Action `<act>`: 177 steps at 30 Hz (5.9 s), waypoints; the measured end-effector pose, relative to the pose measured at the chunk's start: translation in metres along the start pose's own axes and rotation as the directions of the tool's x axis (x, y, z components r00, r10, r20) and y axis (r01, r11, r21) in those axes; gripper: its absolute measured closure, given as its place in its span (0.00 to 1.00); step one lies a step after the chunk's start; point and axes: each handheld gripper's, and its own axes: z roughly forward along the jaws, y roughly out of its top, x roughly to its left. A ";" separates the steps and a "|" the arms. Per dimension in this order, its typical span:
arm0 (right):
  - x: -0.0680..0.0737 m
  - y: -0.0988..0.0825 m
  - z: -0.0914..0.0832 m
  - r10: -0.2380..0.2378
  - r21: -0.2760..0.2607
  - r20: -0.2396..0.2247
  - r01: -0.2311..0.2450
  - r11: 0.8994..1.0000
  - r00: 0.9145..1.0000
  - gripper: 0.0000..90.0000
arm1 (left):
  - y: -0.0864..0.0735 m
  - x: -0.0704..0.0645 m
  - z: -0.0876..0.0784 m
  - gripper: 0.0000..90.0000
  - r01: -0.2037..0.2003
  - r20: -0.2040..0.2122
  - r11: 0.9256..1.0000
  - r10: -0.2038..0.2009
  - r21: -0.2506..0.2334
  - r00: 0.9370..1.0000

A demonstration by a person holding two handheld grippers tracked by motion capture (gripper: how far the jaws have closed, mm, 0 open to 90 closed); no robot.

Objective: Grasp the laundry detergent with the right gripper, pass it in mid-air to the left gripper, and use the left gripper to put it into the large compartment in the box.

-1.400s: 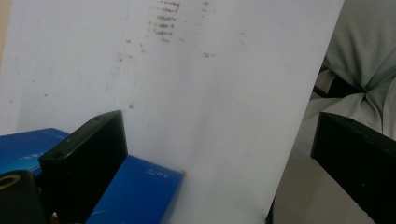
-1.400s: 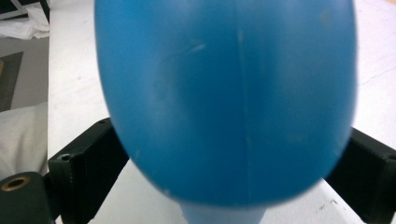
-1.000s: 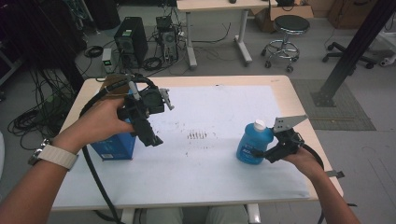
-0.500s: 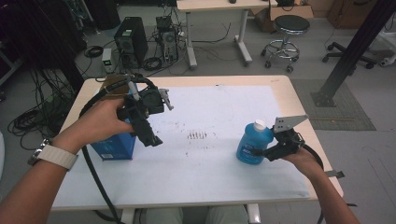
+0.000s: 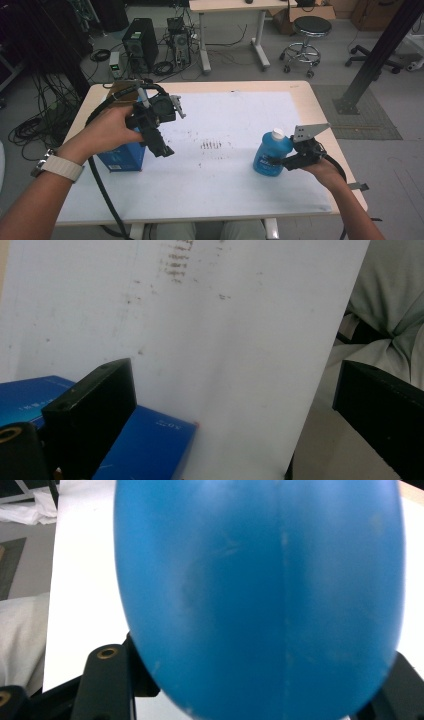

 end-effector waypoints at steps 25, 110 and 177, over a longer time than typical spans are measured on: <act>0.006 0.014 -0.018 -0.036 -0.035 -0.026 0.035 0.999 0.999 0.49 | 0.007 -0.001 -0.009 0.05 -0.008 -0.010 1.000 0.008 -0.011 1.000; 0.083 0.174 0.060 -0.254 0.010 -0.320 0.271 0.963 0.913 0.49 | 0.100 -0.041 -0.035 0.05 -0.237 0.084 0.972 0.235 0.008 0.968; 0.083 0.175 0.062 -0.266 0.010 -0.318 0.284 0.959 0.910 0.49 | 0.101 -0.043 -0.020 0.42 -0.269 0.070 0.963 0.267 0.018 0.961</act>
